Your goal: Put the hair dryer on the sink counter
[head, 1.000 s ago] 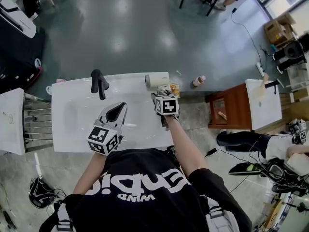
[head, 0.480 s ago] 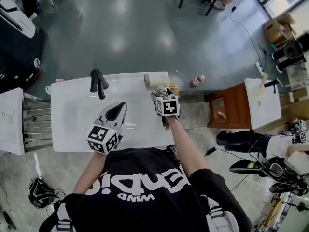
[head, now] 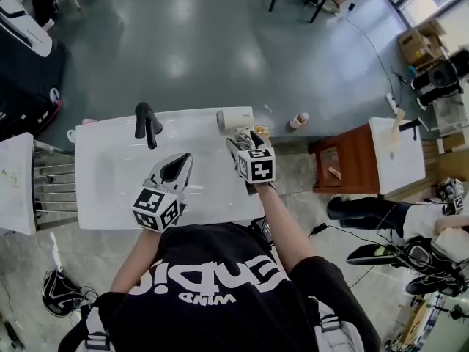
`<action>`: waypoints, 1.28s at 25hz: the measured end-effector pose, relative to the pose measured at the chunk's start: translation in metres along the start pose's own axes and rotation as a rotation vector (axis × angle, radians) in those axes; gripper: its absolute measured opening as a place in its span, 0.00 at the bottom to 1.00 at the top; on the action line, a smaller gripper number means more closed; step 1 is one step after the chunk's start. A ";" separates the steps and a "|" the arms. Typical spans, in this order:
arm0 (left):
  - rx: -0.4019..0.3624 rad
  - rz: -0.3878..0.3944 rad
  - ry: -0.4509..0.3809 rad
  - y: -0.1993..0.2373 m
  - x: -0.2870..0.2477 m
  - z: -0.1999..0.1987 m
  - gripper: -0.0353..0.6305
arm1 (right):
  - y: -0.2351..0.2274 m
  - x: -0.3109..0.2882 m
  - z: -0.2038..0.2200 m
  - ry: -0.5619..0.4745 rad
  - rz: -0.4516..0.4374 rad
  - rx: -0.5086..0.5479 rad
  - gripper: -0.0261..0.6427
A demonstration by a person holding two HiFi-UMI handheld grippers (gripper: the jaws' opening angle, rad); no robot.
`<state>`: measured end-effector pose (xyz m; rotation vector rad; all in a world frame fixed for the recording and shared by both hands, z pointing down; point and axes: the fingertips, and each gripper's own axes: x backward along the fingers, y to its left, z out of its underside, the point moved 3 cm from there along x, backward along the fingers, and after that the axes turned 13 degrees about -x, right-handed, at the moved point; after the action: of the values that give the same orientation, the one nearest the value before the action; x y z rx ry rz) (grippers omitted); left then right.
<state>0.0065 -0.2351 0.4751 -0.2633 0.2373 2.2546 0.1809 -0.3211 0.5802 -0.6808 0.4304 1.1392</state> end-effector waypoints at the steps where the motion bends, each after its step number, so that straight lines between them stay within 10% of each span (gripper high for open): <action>1: -0.003 0.000 -0.001 0.000 0.000 0.000 0.08 | 0.002 0.006 -0.003 -0.018 -0.006 0.003 0.56; 5: -0.012 0.000 -0.003 -0.001 0.001 0.000 0.08 | 0.006 0.029 -0.013 -0.090 -0.020 0.018 0.53; 14: -0.016 0.029 -0.019 -0.012 0.002 -0.005 0.08 | 0.013 0.076 -0.016 -0.181 -0.073 0.023 0.08; 32: -0.083 0.165 -0.096 -0.038 0.015 -0.044 0.08 | 0.068 0.182 -0.034 -0.460 -0.296 0.046 0.07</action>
<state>0.0313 -0.2116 0.4261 -0.1839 0.1175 2.4365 0.1861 -0.2038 0.4217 -0.4065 -0.0359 0.9626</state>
